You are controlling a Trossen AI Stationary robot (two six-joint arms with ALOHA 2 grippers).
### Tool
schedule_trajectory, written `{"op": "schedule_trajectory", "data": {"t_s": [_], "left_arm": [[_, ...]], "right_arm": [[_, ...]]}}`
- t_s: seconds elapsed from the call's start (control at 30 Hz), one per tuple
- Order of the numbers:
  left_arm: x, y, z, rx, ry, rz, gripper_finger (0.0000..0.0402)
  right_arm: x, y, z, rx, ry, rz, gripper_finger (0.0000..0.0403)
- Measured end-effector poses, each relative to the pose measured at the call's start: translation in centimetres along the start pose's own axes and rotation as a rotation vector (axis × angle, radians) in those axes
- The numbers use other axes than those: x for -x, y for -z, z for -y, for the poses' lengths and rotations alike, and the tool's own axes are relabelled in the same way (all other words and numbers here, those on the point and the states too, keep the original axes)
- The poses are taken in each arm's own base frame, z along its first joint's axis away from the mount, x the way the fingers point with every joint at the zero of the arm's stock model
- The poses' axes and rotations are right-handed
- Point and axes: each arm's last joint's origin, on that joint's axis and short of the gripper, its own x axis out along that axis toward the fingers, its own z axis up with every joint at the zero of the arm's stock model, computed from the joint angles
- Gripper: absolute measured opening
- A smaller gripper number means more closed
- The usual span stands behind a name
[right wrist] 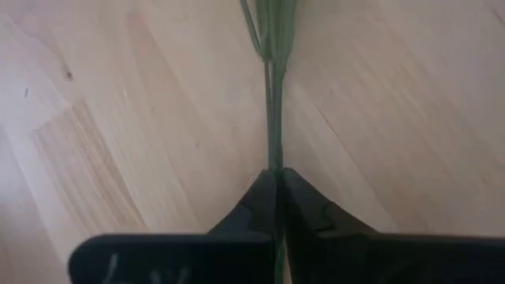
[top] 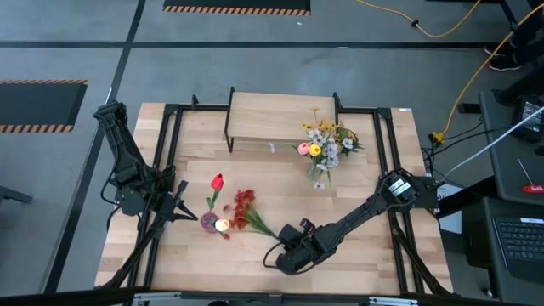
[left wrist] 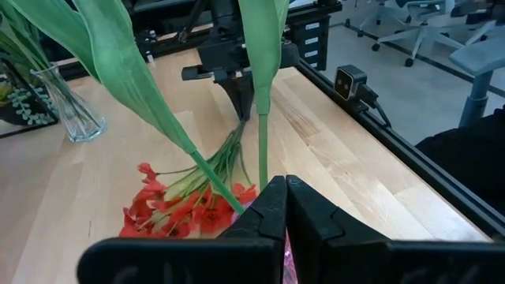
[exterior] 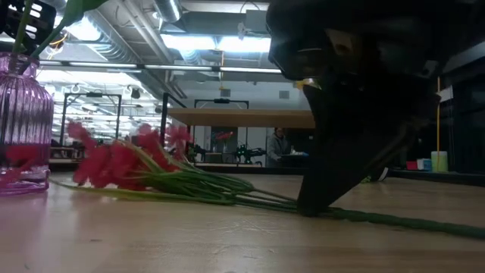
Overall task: Pick and place flowers into a vace then onto a shelf
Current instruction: Put the red flowers into the violet vase
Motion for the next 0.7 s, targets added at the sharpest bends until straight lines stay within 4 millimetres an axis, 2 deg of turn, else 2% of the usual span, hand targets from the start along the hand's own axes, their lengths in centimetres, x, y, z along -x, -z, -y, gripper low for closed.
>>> {"op": "schedule_trajectory", "data": {"t_s": [0.2,0.37,0.6,0.7], "left_arm": [[0.0,0.0,0.0,-0.001,-0.001,0.0,0.0005],[0.0,0.0,0.0,-0.001,-0.017,0.004,0.0002],[0.0,0.0,0.0,-0.003,-0.016,0.004,0.0005],[0.0,0.0,0.0,-0.003,-0.016,0.004,0.0003]], "right_arm": [[0.2,-0.1,0.1,-0.037,-0.001,0.003,0.0002],[1.2,-0.7,0.2,-0.075,-0.013,0.017,0.0001],[3.4,-1.3,1.6,-0.097,0.11,0.068,0.0],[3.7,-1.2,1.8,-0.104,0.133,0.087,0.0]]}}
